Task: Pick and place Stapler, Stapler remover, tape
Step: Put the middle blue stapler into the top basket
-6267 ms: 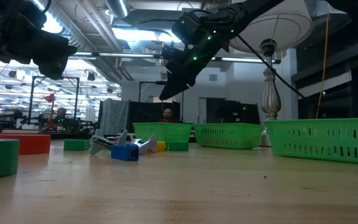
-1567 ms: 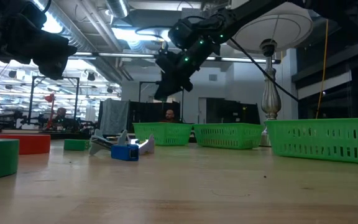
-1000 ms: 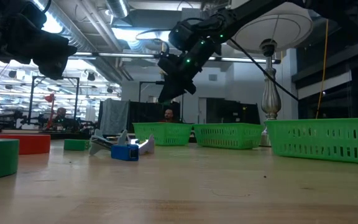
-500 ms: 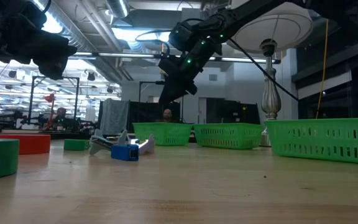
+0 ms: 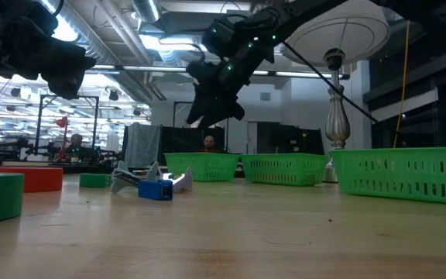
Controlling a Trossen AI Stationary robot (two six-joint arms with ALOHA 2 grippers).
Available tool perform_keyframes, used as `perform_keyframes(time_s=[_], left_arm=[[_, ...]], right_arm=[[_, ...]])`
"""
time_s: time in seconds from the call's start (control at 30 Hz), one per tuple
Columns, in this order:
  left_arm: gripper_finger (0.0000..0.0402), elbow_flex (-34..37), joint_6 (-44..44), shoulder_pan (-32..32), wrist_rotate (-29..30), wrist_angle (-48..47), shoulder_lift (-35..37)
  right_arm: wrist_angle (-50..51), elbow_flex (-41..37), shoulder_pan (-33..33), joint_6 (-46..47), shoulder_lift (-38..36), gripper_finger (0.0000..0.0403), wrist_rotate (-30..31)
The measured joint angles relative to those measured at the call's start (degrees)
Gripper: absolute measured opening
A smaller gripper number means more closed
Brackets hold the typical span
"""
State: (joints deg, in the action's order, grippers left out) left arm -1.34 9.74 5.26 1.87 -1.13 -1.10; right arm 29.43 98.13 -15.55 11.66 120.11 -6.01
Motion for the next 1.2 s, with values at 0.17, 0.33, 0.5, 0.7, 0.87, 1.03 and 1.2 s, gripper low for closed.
perform_keyframes(time_s=[0.17, 0.33, 0.5, 0.7, 0.87, 1.03, 1.2], left_arm=[[0.0107, 0.0, 0.01, 0.0, -0.01, 0.0, -0.01], [0.0107, 0.0, 0.0, -0.02, -0.02, 0.0, -0.02], [0.0107, 0.02, 0.01, 0.0, 0.0, 0.0, -0.02], [0.0107, 0.0, 0.01, -0.01, -0.01, 0.0, -0.01], [0.0107, 0.02, 0.0, -0.02, 0.0, 0.0, -0.02], [0.0107, 0.0, 0.02, 0.0, 0.0, 0.0, -0.02], [0.0107, 0.01, 0.0, -0.01, -0.01, 0.0, 0.0]], right_arm=[[1.09, 0.0, 5.7, -0.09, 0.0, 0.0194, 0.64], [1.05, 0.0, 11.15, -0.26, 0.0, 0.0194, 4.33], [0.79, 0.0, 15.71, -1.62, 0.0, 0.0194, 4.93], [0.74, 0.0, 20.15, -1.65, 0.0, 0.0194, 4.93], [0.74, 0.0, 22.86, -1.84, 0.0, 0.0194, 4.93], [0.74, 0.0, 25.23, -1.82, 0.0, 0.0194, 4.93], [0.77, 0.0, 27.14, -4.5, -0.01, 0.0195, 4.95]])
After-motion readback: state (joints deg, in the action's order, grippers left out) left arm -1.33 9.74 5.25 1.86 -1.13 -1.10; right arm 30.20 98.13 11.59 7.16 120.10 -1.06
